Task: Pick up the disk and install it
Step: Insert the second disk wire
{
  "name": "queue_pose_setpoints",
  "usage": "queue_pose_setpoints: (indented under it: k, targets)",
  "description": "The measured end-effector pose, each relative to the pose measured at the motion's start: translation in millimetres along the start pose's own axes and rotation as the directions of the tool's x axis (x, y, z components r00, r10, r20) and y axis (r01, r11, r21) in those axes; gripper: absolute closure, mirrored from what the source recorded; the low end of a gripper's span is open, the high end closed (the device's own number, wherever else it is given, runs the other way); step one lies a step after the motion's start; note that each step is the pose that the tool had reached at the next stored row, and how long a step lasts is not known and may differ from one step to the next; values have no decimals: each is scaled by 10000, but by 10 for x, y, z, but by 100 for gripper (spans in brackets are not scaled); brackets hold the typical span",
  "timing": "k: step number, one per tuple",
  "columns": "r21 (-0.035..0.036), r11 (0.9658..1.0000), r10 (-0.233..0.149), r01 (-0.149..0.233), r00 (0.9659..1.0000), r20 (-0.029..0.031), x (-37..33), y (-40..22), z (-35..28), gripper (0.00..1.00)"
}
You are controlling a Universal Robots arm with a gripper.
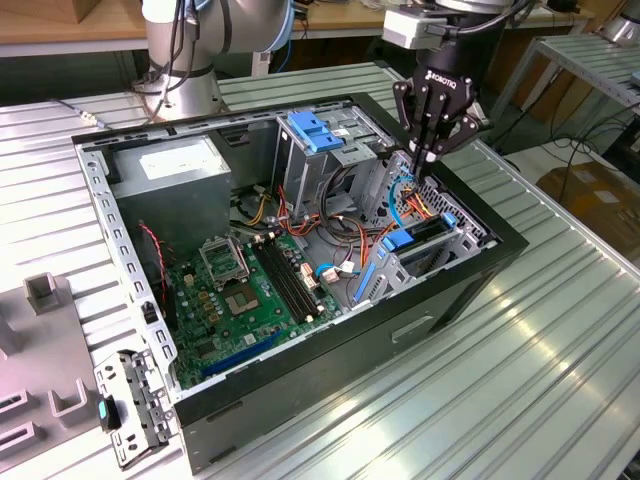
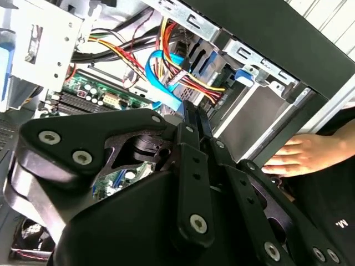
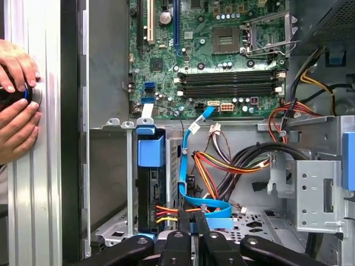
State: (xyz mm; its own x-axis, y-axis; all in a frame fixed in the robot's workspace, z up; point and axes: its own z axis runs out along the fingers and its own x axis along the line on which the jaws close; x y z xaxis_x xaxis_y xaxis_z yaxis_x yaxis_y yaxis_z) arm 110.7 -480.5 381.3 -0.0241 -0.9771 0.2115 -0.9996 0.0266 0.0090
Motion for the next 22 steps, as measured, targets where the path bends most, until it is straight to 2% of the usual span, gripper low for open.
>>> queue_pose_setpoints:
  k: [1,3,5,6,9,12,13,14,20,22]
  targets:
    - [3,10000,2,-1,9999,-102,-2,0,10,82]
    - [5,10000,3,-3,9998,-218,-5,0,25,82]
    - [9,10000,5,-5,9993,-367,-10,-1,46,81]
    - [11,10000,7,-6,9991,-433,-12,0,57,75]
    - [14,10000,10,-9,9984,-570,-18,-1,83,75]
    - [15,10000,10,-9,9982,-606,-21,-2,97,76]
    - [15,10000,9,-9,9982,-607,-21,-2,99,83]
    - [15,10000,10,-9,9982,-607,-22,-2,101,84]
    - [15,10000,10,-9,9982,-604,9,-2,111,84]
    - [52,10000,19,-16,9982,-602,28,7,118,84]
